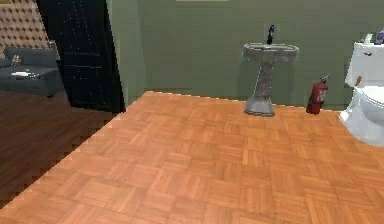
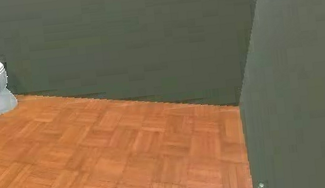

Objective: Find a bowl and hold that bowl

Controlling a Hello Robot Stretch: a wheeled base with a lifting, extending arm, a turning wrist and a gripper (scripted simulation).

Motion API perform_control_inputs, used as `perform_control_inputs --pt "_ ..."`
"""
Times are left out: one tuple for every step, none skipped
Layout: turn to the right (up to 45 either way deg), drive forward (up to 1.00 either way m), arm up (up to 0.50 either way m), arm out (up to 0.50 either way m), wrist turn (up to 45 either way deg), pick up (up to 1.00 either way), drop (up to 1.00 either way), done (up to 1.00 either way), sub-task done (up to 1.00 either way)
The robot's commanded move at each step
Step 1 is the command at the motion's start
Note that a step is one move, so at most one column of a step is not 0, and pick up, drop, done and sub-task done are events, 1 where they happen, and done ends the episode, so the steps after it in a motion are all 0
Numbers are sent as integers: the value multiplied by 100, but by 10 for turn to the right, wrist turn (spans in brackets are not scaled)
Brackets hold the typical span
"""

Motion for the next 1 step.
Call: perform_control_inputs --pt "120 0 0 0 0 0 0 0 0"
